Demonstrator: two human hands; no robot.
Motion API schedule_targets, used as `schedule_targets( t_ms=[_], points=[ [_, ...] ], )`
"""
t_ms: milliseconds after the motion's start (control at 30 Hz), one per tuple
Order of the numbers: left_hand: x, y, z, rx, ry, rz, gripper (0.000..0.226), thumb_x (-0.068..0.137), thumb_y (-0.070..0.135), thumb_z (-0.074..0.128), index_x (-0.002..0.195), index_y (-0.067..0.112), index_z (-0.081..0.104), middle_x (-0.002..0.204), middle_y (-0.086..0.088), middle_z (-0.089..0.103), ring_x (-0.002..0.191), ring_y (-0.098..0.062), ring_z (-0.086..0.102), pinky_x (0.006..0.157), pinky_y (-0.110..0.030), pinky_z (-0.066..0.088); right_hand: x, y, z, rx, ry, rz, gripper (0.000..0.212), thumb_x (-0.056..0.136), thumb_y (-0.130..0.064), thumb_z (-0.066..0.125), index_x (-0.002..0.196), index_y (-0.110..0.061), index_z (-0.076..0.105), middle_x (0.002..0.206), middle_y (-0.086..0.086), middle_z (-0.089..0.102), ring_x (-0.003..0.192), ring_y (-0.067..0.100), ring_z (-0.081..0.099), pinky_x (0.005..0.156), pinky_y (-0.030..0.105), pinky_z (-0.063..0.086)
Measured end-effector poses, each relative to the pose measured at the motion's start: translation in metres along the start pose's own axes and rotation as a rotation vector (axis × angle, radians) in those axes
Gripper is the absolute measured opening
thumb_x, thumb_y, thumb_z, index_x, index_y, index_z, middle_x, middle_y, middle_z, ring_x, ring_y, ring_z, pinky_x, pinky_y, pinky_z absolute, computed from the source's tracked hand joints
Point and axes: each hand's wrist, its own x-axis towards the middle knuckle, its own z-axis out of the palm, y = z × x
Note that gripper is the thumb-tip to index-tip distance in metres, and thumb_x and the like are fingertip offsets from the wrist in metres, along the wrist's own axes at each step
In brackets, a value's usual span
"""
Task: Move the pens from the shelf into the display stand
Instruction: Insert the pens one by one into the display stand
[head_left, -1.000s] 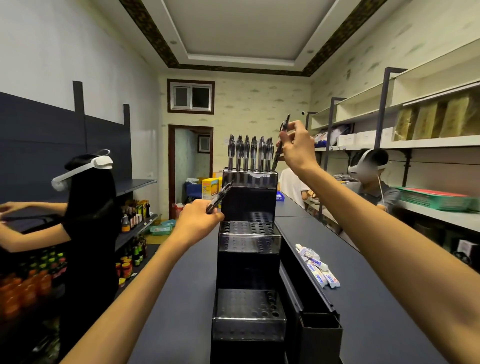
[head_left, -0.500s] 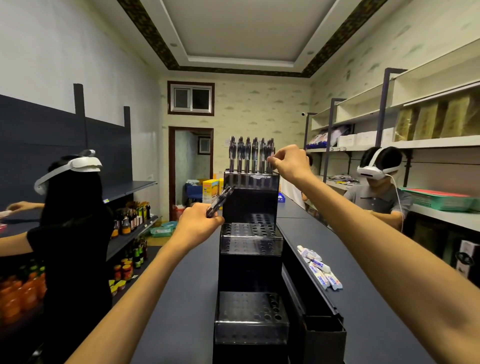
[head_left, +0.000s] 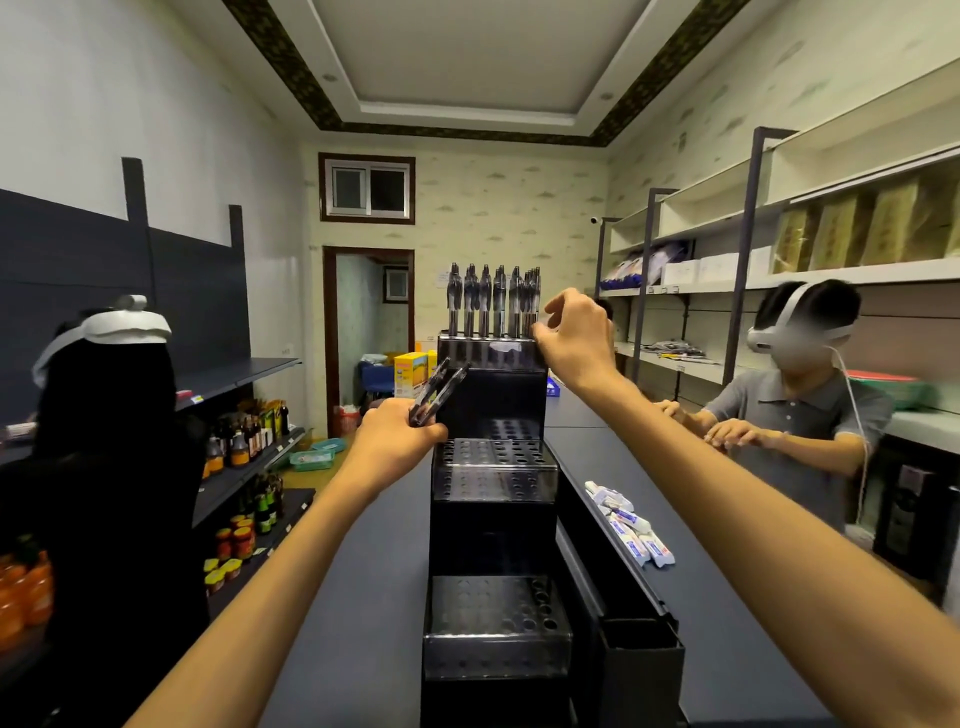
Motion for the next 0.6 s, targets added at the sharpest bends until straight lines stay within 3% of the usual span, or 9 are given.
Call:
schedule_targets(
  t_ms=[100,200,300,400,600],
  points=[
    [0.001,0.000,0.000,-0.049,0.027,-0.034,0.032,0.083,0.025,0.073,0.057,0.021,0.054,0.055,0.006,0.052,0.053,-0.013,0.048,0.053,-0.027,0.039,-0.026,-0.009,0.004,0.139,-0.015,-0.060,0.013,0.090,-0.010,0.065,0.101,-0.005,0.070,0.093,0.009,0.072,0.087,0.023,0.066,0.083,0.039,0.055],
    [0.001,0.002,0.001,-0.113,0.050,-0.062,0.029,0.081,0.024,0.074,0.059,0.018,0.056,0.048,0.009,0.050,0.049,-0.013,0.045,0.053,-0.027,0.039,-0.051,-0.021,0.012,0.348,-0.333,0.054,0.014,0.087,-0.009,0.067,0.097,-0.006,0.075,0.088,0.009,0.076,0.076,0.020,0.070,0.072,0.032,0.056],
    [0.000,0.003,0.001,-0.148,0.046,-0.051,0.023,0.082,0.024,0.076,0.065,0.017,0.062,0.046,0.010,0.051,0.045,-0.007,0.043,0.051,-0.027,0.036,-0.068,-0.029,0.020,0.518,-0.576,0.159,0.013,0.089,-0.016,0.072,0.099,-0.011,0.078,0.089,0.007,0.078,0.073,0.016,0.071,0.054,0.018,0.045],
    [-0.004,0.005,0.000,-0.159,-0.017,-0.008,0.019,0.085,0.024,0.076,0.069,0.017,0.067,0.044,0.013,0.053,0.037,-0.001,0.042,0.048,-0.026,0.034,-0.078,-0.032,0.028,0.632,-0.631,0.196,0.008,0.087,-0.025,0.078,0.093,-0.019,0.079,0.091,0.007,0.078,0.074,0.010,0.069,0.062,0.021,0.043],
    [-0.009,0.004,0.001,-0.190,-0.112,-0.012,0.014,0.087,0.026,0.077,0.077,0.021,0.069,0.044,0.014,0.054,0.036,0.002,0.045,0.042,-0.016,0.034,-0.085,-0.031,0.037,0.670,-0.635,0.225,0.024,0.088,-0.027,0.079,0.100,-0.006,0.077,0.096,0.014,0.077,0.079,0.013,0.069,0.074,0.029,0.049]
  ],
)
